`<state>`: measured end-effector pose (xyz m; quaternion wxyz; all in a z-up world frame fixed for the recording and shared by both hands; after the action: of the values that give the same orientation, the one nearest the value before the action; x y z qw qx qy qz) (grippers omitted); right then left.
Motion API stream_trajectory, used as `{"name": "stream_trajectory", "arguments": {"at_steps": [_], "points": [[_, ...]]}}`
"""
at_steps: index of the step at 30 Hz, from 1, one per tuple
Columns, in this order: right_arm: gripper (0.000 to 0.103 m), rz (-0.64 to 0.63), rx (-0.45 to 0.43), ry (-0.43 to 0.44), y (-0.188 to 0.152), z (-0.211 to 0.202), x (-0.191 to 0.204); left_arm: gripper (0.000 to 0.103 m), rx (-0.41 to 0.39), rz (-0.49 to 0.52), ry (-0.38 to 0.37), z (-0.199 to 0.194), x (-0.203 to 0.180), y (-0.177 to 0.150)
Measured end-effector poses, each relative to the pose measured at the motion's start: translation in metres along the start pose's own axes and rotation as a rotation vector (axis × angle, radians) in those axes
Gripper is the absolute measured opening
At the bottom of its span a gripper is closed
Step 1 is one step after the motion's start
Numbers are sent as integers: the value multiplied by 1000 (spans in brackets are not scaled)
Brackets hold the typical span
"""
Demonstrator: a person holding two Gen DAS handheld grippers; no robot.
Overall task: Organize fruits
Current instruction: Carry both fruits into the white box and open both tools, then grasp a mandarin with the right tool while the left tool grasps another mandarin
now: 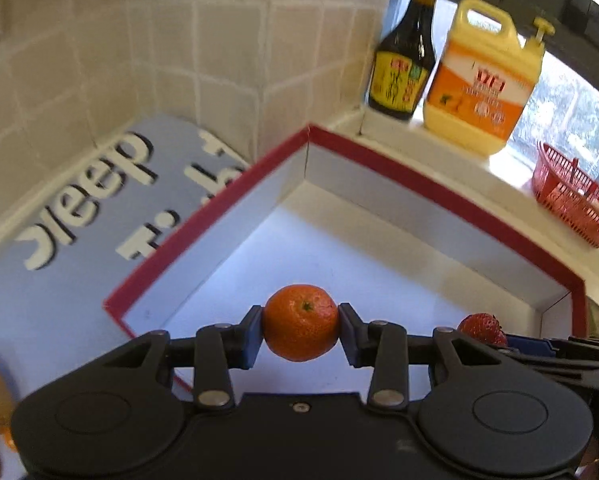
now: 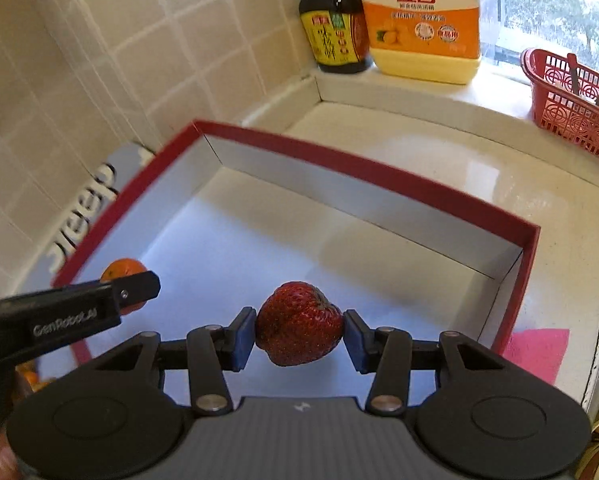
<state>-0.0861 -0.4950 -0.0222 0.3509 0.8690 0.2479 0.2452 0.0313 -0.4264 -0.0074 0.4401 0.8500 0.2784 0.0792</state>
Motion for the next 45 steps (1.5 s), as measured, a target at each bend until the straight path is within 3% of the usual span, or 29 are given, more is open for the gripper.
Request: {"name": "stream_trajectory", "arguments": {"at_steps": [15, 18, 23, 30, 38, 42, 45], "points": [[51, -50, 31, 7, -7, 9, 5, 51, 31, 42, 0, 13, -12, -14], [51, -22, 36, 22, -2, 4, 3, 61, -7, 37, -14, -2, -13, -5], [52, -25, -54, 25, 30, -29, 7, 71, -131, 26, 12, -60, 5, 24], [56, -57, -185, 107, 68, -90, 45, 72, -321, -39, 171, -180, 67, 49], [59, -170, -240, 307, 91, -134, 145, 72, -497, -149, 478, -336, 160, 47], [62, -238, -223, 407, 81, -142, 200, 78, -536, -175, 598, -391, 192, 30], [62, -280, -185, 459, 61, -140, 239, 78, -517, -204, 660, -407, 213, 6]]}}
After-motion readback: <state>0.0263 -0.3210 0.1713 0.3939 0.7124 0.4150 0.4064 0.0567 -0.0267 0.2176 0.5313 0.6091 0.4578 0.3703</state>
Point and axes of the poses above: each gripper's, at about its wrist camera, not at the fingertips, and z roughly the way its jaws point, x to its left, y to its top, the point moved 10 cm from there along z, roughly the way its jaws point, and after that the axes turned 14 degrees about -x, right-handed, at the moved point
